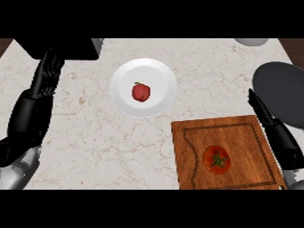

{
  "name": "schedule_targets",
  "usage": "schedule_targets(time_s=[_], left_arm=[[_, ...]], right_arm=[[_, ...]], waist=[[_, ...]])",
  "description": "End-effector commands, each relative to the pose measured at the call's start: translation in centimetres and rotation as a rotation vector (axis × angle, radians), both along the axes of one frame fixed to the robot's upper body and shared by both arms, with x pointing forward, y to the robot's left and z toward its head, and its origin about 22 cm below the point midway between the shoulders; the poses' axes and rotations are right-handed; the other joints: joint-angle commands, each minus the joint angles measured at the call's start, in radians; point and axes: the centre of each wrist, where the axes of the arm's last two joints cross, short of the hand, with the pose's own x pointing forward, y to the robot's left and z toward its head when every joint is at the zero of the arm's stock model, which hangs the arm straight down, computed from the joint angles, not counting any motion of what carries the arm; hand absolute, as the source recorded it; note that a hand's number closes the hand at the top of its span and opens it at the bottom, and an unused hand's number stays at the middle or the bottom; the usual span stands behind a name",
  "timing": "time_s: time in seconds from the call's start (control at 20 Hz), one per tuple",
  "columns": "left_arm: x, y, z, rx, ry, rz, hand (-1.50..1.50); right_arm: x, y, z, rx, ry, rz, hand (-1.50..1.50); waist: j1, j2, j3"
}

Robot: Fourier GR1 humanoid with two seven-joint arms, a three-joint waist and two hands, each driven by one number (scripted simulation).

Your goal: Pick the tomato from the cutting board and place it in the pan

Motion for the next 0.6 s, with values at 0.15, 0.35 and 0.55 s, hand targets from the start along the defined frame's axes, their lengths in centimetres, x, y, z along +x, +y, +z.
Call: schedule_targets(time_s=[0.15, 0.35, 0.55], left_arm=[[-0.6, 3.8, -2.6, -0.142, 0.278, 0.143, 0.00], [-1.6, 4.7, -4.4, -0.238, 0.502, 0.211, 0.00], [-1.5, 6.4, -4.9, -0.267, 0.530, 0.241, 0.00]], right_arm=[[0.3, 2.5, 6.9, 0.220, -0.335, 0.128, 1.50], [-2.4, -2.0, 6.2, 0.005, -0.381, -0.128, 1.50], [-9.0, -2.1, 2.8, -0.142, -0.468, -0.071, -1.50]], waist=[[-0.009, 0.022, 0.016], [-0.060, 0.014, 0.015], [-0.079, 0.018, 0.017]])
